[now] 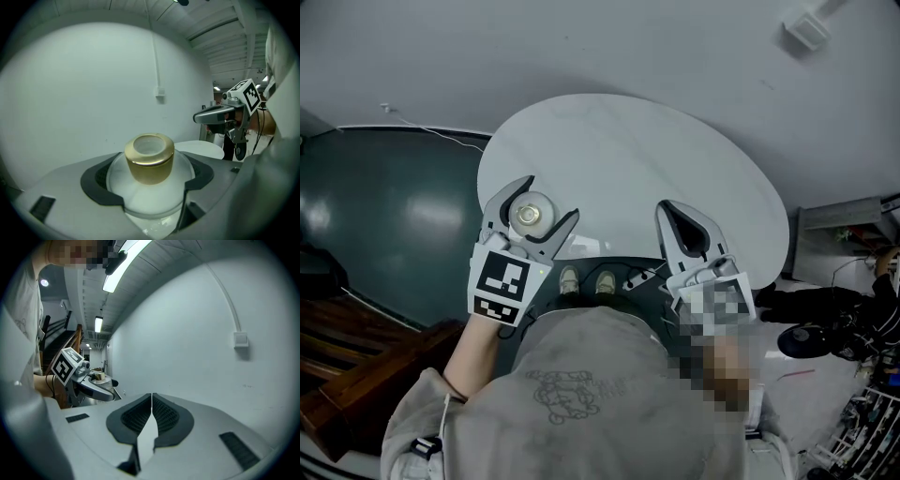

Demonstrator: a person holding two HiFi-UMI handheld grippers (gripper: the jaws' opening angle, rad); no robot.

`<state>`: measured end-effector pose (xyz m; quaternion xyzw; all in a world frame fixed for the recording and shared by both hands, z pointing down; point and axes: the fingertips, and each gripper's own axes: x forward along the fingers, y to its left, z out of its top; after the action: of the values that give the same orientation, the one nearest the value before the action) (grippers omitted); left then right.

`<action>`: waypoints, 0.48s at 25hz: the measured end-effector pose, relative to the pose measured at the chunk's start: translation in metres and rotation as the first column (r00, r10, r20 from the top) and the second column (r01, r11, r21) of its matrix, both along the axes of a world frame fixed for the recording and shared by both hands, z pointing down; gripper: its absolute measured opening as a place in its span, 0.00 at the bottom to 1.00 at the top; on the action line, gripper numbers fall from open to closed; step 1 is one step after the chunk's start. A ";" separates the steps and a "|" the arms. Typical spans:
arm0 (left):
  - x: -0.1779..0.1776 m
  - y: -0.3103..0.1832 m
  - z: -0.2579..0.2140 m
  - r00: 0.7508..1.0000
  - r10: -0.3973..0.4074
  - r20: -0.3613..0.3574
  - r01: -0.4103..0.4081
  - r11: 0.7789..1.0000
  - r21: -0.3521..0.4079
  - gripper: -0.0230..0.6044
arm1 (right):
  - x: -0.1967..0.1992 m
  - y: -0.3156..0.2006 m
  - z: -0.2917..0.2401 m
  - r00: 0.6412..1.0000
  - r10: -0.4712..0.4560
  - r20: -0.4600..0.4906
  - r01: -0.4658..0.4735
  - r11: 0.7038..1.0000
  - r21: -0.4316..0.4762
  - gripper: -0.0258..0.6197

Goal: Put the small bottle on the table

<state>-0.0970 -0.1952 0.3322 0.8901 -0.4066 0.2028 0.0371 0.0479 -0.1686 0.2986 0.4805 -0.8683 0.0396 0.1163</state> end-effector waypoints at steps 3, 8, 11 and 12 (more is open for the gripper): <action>0.010 -0.009 0.005 1.000 -0.024 -0.010 0.024 1.000 0.005 0.59 | 0.007 -0.008 0.000 0.998 -0.014 -0.064 0.017 0.999 0.040 0.09; 0.022 -0.033 0.011 0.999 -0.049 -0.022 0.050 0.999 0.020 0.59 | 0.012 -0.028 0.002 0.998 -0.042 -0.054 0.045 0.998 0.046 0.09; 0.028 -0.048 0.011 0.998 -0.059 -0.026 0.060 0.997 0.047 0.59 | 0.013 -0.041 0.001 0.997 -0.054 -0.050 0.057 0.996 0.064 0.09; 0.030 -0.054 0.012 0.998 -0.061 -0.017 0.062 0.996 0.060 0.59 | 0.013 -0.046 0.000 0.997 -0.057 -0.046 0.060 0.996 0.072 0.09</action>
<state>-0.0668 -0.2494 0.3438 0.8794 -0.4393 0.1826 0.0192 0.0607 -0.2144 0.2985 0.4597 -0.8800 -0.0064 0.1189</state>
